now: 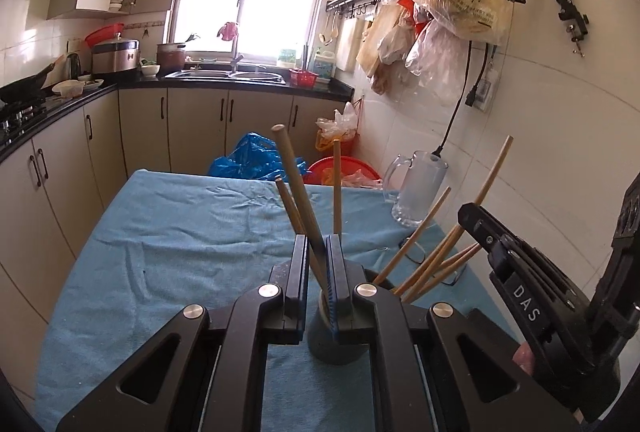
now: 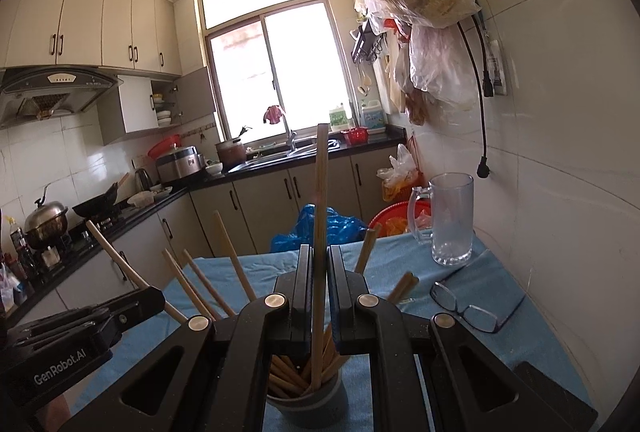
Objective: Organize utensils
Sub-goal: 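Lower both chopsticks into the black cup among the others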
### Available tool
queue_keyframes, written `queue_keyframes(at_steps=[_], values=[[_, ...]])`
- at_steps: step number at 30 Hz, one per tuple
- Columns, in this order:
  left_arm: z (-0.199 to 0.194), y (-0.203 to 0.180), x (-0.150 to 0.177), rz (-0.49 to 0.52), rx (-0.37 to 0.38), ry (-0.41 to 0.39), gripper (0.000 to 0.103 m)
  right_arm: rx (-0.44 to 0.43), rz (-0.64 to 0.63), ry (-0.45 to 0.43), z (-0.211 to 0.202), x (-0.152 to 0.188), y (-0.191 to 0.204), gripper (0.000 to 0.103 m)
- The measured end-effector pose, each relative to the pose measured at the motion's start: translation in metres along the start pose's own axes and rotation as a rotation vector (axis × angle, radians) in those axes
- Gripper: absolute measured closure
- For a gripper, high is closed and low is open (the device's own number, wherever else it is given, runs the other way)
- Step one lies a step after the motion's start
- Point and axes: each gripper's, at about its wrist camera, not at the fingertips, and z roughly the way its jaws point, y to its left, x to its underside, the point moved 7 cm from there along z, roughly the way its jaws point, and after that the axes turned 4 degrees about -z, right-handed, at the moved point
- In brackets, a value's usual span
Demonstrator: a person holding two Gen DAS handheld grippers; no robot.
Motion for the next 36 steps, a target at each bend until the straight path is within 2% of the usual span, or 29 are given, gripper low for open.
queue_keyframes(at_steps=[36], values=[[0.035,0.017,0.02,0.0,-0.085,0.058,0.09,0.009,-0.006,0.09,0.019,0.028,-0.004,0.095]])
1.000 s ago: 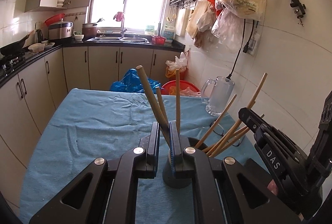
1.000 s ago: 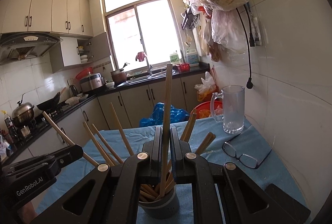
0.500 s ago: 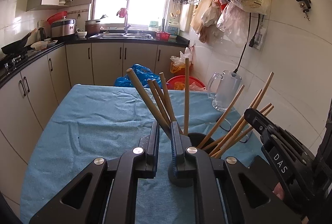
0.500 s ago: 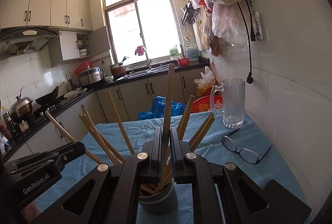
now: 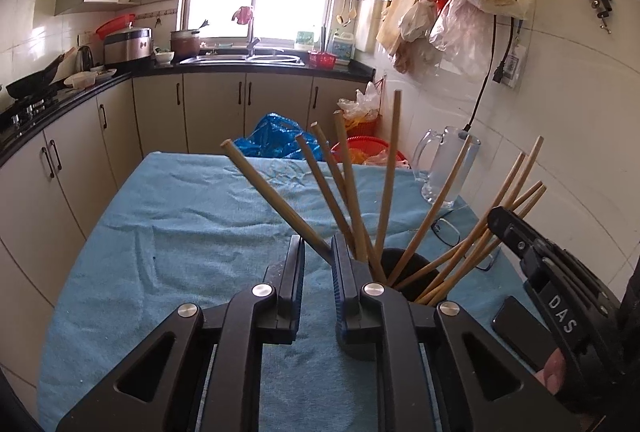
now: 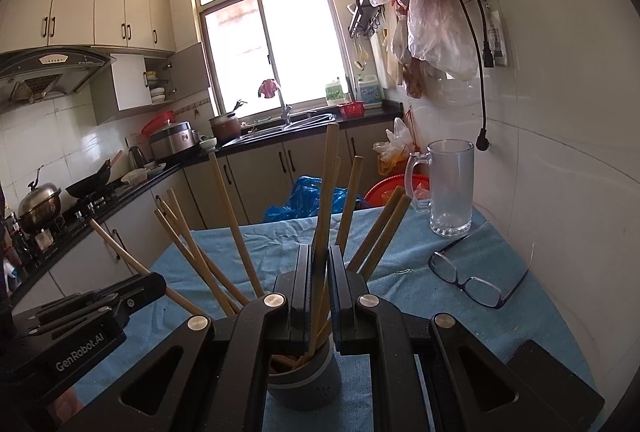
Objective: Organize utensils
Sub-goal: 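Lower both chopsticks into the black cup among the others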
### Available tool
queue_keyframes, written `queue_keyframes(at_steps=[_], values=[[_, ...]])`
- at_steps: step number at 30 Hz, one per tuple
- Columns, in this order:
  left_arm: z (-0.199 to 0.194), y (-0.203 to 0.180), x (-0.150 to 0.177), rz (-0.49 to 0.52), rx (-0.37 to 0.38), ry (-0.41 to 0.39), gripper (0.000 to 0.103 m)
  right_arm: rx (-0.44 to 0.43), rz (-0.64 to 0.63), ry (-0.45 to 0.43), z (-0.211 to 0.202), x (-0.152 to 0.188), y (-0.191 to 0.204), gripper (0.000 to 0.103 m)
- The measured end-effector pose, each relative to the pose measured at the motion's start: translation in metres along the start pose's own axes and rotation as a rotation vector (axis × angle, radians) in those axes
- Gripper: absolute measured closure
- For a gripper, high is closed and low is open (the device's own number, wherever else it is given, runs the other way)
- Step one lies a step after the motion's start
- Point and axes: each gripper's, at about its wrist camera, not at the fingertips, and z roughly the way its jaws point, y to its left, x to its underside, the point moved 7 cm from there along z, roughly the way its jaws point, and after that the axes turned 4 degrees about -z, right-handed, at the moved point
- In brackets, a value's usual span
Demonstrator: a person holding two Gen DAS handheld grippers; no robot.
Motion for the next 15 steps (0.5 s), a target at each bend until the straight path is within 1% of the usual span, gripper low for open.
queue_keyframes(at_steps=[4,12,13,15], values=[[0.0061,0.0031,0.0029,-0.01,-0.003,0.015,0.089,0.001,-0.004,0.007,0.0025,0.0011,0.0009,0.095],[0.0107,0.0065,0.0014,-0.018,-0.012,0.008,0.088,-0.002,-0.003,0.023,0.0079,0.0031,0.0031,0.095],[0.0107,0.0069,0.0019,-0.019,-0.013,0.006,0.087,-0.003,-0.005,0.025,0.0081,0.003,0.0037,0.095],[0.0111,0.0073,0.0028,-0.012,-0.02,0.003,0.083,-0.004,-0.006,0.027,0.0079,0.0033,0.0035,0.094]])
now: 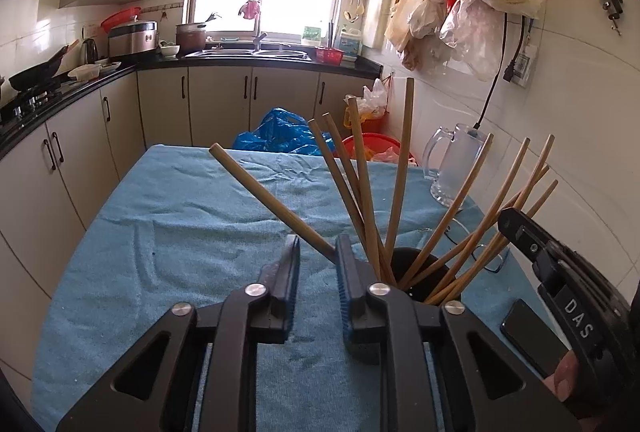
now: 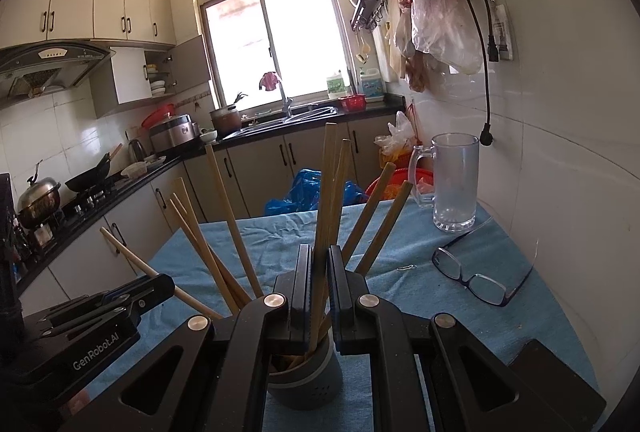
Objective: Organize utensils
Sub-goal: 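Lower both chopsticks into the black cup among the others, then open both grippers to release the chopsticks in the cup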
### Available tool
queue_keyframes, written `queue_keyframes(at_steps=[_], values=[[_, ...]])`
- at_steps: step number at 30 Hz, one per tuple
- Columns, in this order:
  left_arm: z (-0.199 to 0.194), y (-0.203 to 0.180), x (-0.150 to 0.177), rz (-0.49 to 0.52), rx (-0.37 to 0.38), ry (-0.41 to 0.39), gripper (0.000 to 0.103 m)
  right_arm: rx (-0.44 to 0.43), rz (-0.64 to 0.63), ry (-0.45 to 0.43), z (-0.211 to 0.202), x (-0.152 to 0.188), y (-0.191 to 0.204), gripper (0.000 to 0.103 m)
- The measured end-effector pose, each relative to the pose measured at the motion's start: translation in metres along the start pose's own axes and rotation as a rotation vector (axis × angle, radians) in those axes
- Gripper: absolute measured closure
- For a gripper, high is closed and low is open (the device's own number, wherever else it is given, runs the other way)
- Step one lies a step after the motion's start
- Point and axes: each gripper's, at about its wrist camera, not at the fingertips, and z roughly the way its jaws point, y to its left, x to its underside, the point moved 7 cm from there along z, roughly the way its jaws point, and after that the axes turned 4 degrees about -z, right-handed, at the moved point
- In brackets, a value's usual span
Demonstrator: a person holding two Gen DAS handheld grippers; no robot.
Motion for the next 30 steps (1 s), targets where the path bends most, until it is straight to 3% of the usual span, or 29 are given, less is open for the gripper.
queue_keyframes(at_steps=[4,9,12,14,21,26,28,30], values=[[0.0,0.002,-0.001,0.0,-0.018,-0.012,0.066,-0.002,0.004,-0.005,-0.003,-0.001,-0.002,0.094],[0.0,0.006,-0.004,-0.01,-0.034,-0.019,0.061,0.002,0.006,-0.016,-0.01,-0.004,-0.003,0.094],[0.0,0.009,-0.004,-0.013,-0.054,-0.022,0.054,0.009,0.004,-0.024,-0.015,-0.007,-0.003,0.087],[-0.002,0.01,-0.005,-0.011,-0.068,-0.027,0.05,0.021,0.0,-0.025,-0.018,-0.007,-0.003,0.069],[-0.008,0.017,-0.005,-0.01,-0.12,-0.049,0.026,0.056,0.004,-0.044,-0.029,-0.009,-0.006,0.041],[-0.015,0.025,-0.007,-0.018,-0.185,-0.07,0.014,0.118,-0.003,-0.07,-0.036,-0.012,-0.011,0.008],[-0.017,0.028,-0.008,-0.019,-0.216,-0.075,0.011,0.147,-0.022,-0.061,-0.037,-0.013,-0.012,0.001],[-0.02,0.03,-0.01,-0.018,-0.242,-0.08,0.01,0.172,-0.042,-0.043,-0.036,-0.013,-0.014,0.0]])
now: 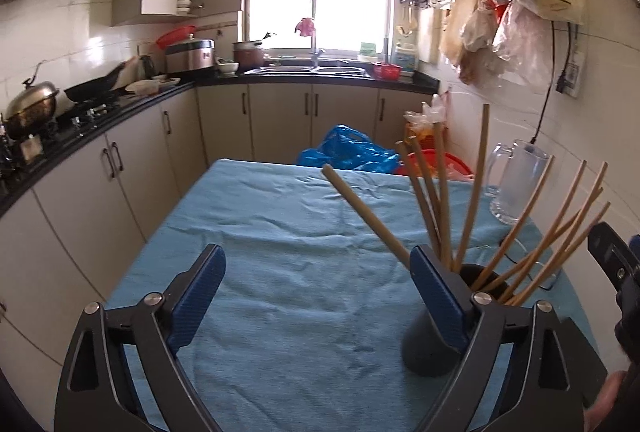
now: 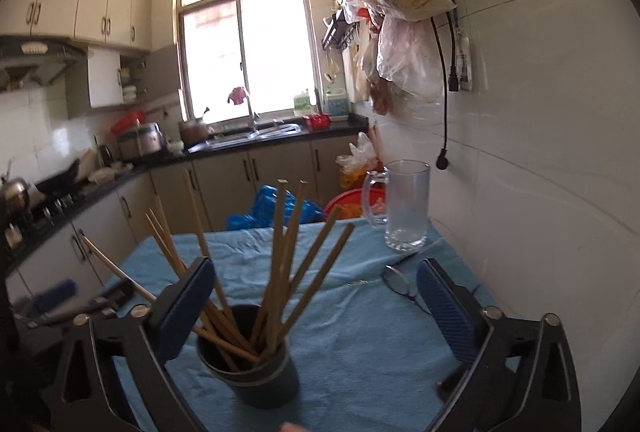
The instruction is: Organize utensils
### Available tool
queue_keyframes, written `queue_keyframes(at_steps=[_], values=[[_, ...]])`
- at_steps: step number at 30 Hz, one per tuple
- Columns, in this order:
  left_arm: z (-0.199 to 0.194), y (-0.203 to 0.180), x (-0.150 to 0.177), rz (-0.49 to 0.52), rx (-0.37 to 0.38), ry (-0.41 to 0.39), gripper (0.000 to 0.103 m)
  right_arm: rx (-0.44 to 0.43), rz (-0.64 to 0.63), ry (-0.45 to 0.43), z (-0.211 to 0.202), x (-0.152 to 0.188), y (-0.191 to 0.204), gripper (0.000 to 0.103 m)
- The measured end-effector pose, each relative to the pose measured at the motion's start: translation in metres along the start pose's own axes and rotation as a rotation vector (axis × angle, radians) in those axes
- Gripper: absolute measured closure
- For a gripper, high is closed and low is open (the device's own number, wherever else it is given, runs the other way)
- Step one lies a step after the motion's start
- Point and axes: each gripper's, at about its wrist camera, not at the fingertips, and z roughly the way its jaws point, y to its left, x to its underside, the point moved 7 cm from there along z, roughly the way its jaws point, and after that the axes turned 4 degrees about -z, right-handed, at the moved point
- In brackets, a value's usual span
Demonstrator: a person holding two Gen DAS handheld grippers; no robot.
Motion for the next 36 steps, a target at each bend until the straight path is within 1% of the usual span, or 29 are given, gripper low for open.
queue_keyframes(at_steps=[3,4,7,8,10,13,18,21,24,25,27,29,33,36], values=[[-0.004,0.004,-0.002,-0.001,-0.035,-0.005,0.007,0.057,-0.018,0.031,0.003,0.002,-0.005,0.0],[-0.005,0.005,-0.003,0.0,-0.047,-0.004,0.006,0.074,-0.032,0.057,0.006,0.004,-0.006,0.0],[-0.008,0.008,-0.003,0.008,-0.09,-0.006,0.004,0.08,-0.054,0.125,0.014,0.01,-0.01,0.0],[-0.01,0.01,-0.004,0.012,-0.109,-0.01,0.003,0.089,-0.056,0.134,0.014,0.012,-0.012,0.0],[-0.013,0.012,-0.004,0.029,-0.148,-0.021,0.002,0.113,-0.066,0.128,0.011,0.013,-0.015,0.0],[-0.018,0.016,-0.004,0.049,-0.187,-0.036,0.002,0.136,-0.082,0.129,0.006,0.013,-0.018,0.0],[-0.035,0.021,-0.002,0.092,-0.197,-0.08,0.002,0.126,-0.071,0.141,-0.002,0.016,-0.022,0.0],[-0.047,0.025,0.003,0.117,-0.226,-0.091,0.002,0.133,-0.074,0.148,-0.007,0.018,-0.023,0.0],[-0.063,0.034,0.012,0.123,-0.288,-0.114,0.002,0.186,-0.103,0.14,-0.017,0.023,-0.024,0.0],[-0.07,0.036,0.017,0.125,-0.297,-0.127,0.002,0.197,-0.117,0.125,-0.023,0.026,-0.024,0.0],[-0.081,0.037,0.028,0.135,-0.292,-0.124,0.002,0.194,-0.128,0.107,-0.035,0.033,-0.022,0.0],[-0.091,0.036,0.044,0.147,-0.263,-0.096,0.002,0.18,-0.138,0.108,-0.047,0.041,-0.019,0.0],[-0.109,0.034,0.077,0.175,-0.207,-0.041,0.002,0.149,-0.148,0.135,-0.071,0.063,-0.012,0.0],[-0.124,0.036,0.1,0.174,-0.175,-0.006,0.002,0.125,-0.138,0.177,-0.091,0.086,-0.01,0.0]])
